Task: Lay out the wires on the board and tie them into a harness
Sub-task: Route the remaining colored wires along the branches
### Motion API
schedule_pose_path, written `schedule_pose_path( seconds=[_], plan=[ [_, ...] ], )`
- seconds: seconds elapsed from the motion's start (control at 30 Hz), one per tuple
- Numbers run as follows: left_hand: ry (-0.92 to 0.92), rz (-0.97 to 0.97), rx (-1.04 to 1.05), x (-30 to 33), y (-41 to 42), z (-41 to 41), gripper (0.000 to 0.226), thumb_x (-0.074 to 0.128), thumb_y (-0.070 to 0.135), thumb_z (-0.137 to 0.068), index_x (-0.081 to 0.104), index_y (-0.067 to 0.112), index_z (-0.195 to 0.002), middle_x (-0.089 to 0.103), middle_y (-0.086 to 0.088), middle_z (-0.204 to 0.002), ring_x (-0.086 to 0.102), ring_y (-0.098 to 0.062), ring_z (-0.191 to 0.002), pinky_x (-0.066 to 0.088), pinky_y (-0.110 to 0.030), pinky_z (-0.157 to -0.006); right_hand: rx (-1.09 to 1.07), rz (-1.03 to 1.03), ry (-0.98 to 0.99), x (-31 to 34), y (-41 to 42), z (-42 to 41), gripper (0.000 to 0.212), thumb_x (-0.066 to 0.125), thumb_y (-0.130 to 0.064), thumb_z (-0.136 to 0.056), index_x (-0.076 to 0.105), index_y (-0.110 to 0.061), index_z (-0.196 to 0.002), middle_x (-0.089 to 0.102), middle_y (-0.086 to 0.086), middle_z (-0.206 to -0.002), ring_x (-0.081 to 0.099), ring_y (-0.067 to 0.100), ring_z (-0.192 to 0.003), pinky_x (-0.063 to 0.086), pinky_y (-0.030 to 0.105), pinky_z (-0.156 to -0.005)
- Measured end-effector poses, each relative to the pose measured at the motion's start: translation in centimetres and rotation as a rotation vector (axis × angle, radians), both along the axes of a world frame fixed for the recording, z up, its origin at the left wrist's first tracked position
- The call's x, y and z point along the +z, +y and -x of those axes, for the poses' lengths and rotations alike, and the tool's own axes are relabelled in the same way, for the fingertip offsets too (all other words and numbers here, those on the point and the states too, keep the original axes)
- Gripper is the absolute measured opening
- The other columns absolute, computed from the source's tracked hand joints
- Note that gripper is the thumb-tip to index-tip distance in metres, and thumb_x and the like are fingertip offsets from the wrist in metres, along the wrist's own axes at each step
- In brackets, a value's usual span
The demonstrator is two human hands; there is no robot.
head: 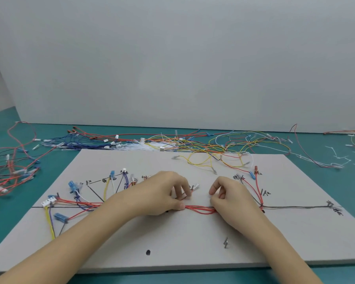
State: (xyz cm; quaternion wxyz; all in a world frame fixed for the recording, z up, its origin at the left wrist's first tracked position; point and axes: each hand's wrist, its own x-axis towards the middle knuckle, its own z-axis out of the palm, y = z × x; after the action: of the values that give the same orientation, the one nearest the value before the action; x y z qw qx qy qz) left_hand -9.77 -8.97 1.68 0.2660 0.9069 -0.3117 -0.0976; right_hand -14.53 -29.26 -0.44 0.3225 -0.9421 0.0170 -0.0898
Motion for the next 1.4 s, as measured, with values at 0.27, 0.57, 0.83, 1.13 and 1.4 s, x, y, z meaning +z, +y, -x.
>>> schedule_pose_path(
  seconds=[0.27, 0.57, 0.83, 1.13, 1.4],
  plan=[
    [-0.132, 0.081, -0.105, -0.8, -3.4, 1.1, 0.014, 0.070, 0.020, -0.085, 0.078, 0.025, -0.095, 0.050, 0.019, -0.070, 0.050, 0.003, -0.070, 0.038, -0.019, -0.065, 0.046, -0.247, 0.180, 1.8, -2.5, 0.7, 0.018, 0.081, -0.027, -0.075, 0.069, -0.014, -0.070, 0.042, -0.011, -0.046, 0.036, 0.004, -0.044, 0.026, 0.017, -0.045],
    [-0.180, 0.159, -0.092, -1.5, -5.0, 1.9, 0.015, 0.063, 0.018, -0.086, 0.077, 0.021, -0.092, 0.056, 0.009, -0.082, 0.047, -0.002, -0.071, 0.042, -0.021, -0.069, 0.043, -0.450, 0.373, 3.8, -7.2, 2.5, 0.007, 0.073, -0.010, -0.082, 0.079, -0.013, -0.080, 0.052, 0.001, -0.054, 0.040, 0.009, -0.043, 0.028, 0.018, -0.036],
    [-0.259, 0.212, -0.071, -2.3, -4.9, 2.5, 0.014, 0.063, 0.018, -0.088, 0.075, 0.022, -0.095, 0.059, 0.007, -0.083, 0.046, -0.002, -0.072, 0.041, -0.018, -0.070, -0.134, -0.543, 0.292, 3.6, -10.0, 3.0, 0.009, 0.077, -0.009, -0.075, 0.075, 0.000, -0.074, 0.058, 0.008, -0.057, 0.047, 0.011, -0.043, 0.042, 0.019, -0.039],
    [-0.182, 0.273, -0.034, -3.0, -5.2, 2.8, 0.028, 0.061, 0.014, -0.089, 0.058, 0.030, -0.111, 0.058, 0.011, -0.081, 0.049, 0.000, -0.072, 0.042, -0.019, -0.070, -0.078, -1.048, 0.101, 4.5, -10.2, 3.2, 0.017, 0.064, 0.001, -0.069, 0.077, 0.001, -0.080, 0.073, 0.017, -0.080, 0.071, 0.016, -0.063, 0.055, 0.016, -0.056],
    [-0.311, 0.014, -0.112, -3.2, -6.3, 3.6, 0.063, 0.040, 0.000, -0.089, 0.046, 0.035, -0.141, 0.041, 0.002, -0.110, 0.035, -0.018, -0.101, 0.032, -0.028, -0.082, -0.027, -1.007, 0.094, 4.5, -9.2, 3.0, 0.019, 0.064, -0.015, -0.078, 0.077, -0.003, -0.081, 0.074, 0.007, -0.081, 0.068, 0.008, -0.065, 0.053, 0.017, -0.051]
  ],
)
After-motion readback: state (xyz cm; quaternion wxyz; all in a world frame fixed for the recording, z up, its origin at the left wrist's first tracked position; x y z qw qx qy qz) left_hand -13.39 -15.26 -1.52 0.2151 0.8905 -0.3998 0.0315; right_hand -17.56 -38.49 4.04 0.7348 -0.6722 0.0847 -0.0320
